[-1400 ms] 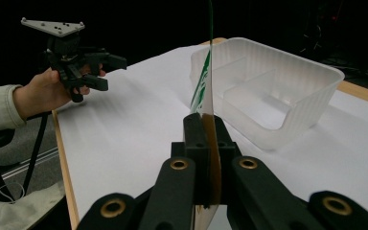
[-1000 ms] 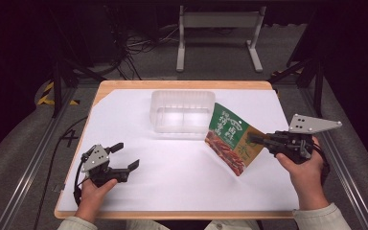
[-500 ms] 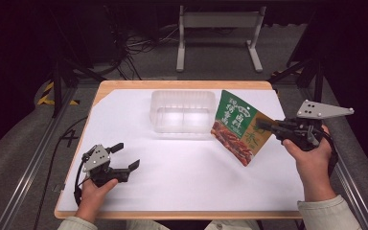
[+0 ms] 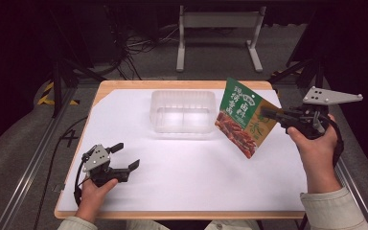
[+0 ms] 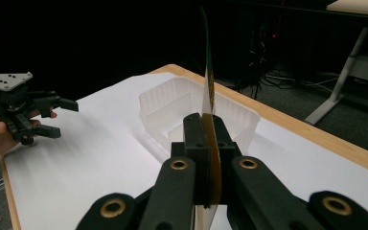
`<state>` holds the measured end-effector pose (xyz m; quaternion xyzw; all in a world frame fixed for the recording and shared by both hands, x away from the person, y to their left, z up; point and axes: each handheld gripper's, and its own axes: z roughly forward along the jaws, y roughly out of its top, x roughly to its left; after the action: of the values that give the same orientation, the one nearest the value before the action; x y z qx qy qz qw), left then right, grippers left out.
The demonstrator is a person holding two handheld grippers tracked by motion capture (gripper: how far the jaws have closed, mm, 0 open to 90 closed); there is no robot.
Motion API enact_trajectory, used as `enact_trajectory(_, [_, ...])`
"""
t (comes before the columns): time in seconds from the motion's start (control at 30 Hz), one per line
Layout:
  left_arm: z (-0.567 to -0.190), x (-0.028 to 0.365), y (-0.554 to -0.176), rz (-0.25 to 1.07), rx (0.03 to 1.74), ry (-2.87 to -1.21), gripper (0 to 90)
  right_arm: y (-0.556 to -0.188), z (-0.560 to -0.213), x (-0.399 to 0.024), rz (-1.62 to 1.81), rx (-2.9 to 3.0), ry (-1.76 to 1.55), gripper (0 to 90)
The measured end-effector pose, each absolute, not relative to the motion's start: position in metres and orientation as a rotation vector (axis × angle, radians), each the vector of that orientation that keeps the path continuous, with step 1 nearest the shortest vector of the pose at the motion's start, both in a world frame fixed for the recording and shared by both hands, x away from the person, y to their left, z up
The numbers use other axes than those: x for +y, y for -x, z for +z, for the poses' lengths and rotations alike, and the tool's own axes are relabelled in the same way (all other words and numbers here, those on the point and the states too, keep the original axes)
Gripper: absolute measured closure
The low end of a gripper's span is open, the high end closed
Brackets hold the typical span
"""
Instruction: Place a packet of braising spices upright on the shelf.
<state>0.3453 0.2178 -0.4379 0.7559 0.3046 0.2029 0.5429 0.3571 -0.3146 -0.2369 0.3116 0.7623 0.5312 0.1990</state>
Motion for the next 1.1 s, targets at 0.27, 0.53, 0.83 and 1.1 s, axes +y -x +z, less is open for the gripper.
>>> enact_trajectory(0.27, [-0.438, 0.218, -0.345, 0.479, 0.721, -1.789, 13.2, -0.363, -0.225, -0.314, 1.494, 2.128, -0.903, 90.0])
enact_trajectory(0.53, [-0.438, 0.218, -0.345, 0.48, 0.72, -1.789, 13.3, -0.369, -0.213, -0.311, 1.494, 2.114, -0.911, 90.0])
enact_trajectory(0.83, [-0.438, 0.219, -0.343, 0.484, 0.724, -1.79, 13.2, -0.381, -0.202, -0.302, 1.509, 2.106, -0.912, 90.0])
enact_trajectory(1.1, [-0.438, 0.223, -0.338, 0.492, 0.739, -1.785, 13.2, -0.397, -0.199, -0.287, 1.513, 2.11, -0.909, 90.0])
